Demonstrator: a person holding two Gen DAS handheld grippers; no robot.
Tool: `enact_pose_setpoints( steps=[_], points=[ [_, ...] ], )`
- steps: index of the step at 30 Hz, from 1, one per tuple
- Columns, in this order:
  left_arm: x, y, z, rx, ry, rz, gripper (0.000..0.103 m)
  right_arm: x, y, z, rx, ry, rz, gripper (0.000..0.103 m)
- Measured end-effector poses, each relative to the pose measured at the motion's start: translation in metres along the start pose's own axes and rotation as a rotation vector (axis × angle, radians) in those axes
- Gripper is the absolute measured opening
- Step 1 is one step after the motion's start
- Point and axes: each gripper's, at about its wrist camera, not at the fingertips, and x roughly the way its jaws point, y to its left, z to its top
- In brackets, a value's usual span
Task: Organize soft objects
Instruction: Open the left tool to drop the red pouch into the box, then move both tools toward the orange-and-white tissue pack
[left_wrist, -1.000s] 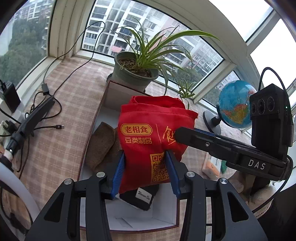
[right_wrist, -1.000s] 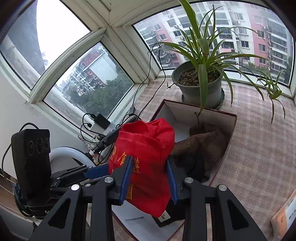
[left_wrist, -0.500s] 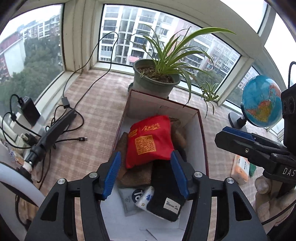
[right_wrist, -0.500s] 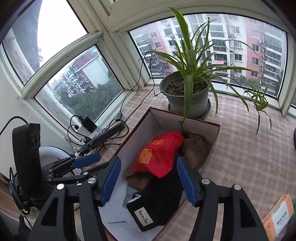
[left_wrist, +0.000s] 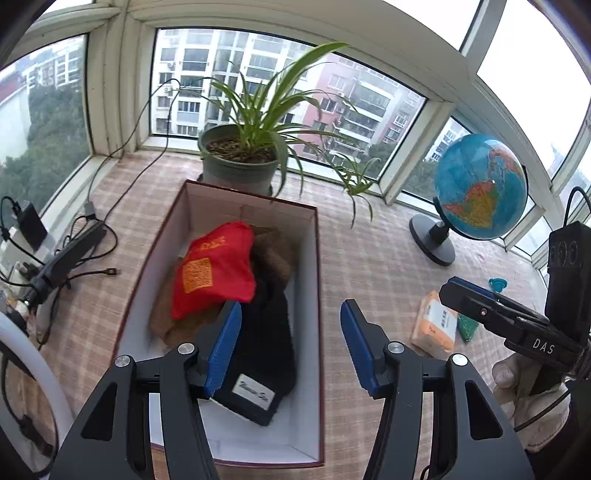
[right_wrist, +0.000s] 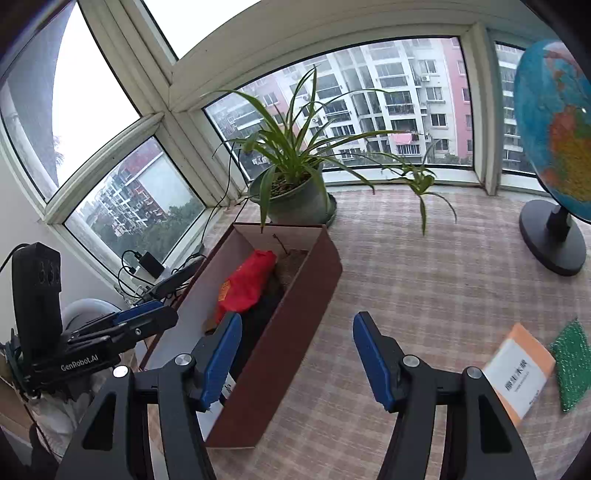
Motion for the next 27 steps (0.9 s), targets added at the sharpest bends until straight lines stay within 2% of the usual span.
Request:
enact_pose_setpoints(
  steps=[4,9,13,17,23,27],
  points=[
    [0.007,-0.032,-0.007,0.038,0.013,-0.031,0.055,-0.028,-0.027,-0.018,-0.013,-0.027,-0.054,0.059],
    [0.027,-0.07,-0.015,0.077,0.06,-0.091,0.055,-0.061,-0.07,-0.039,0.042,-0.06,-0.098,0.059],
    [0.041,-0.1,-0.02,0.125,0.09,-0.122,0.055,-0.082,-0.105,-0.054,0.086,-0.081,-0.156,0.068],
    [0.058,-0.134,-0.023,0.208,0.122,-0.147,0.055,-0.093,-0.138,-0.066,0.141,-0.066,-0.208,0.068],
    [0.096,-0.175,-0.024,0.27,0.197,-0.181,0.055,-0.099,-0.178,-0.081,0.233,-0.03,-0.226,0.068],
    [0.119,-0.195,-0.028,0.307,0.251,-0.225,0.055,-0.098,-0.202,-0.087,0.315,-0.017,-0.2,0.068]
  ],
)
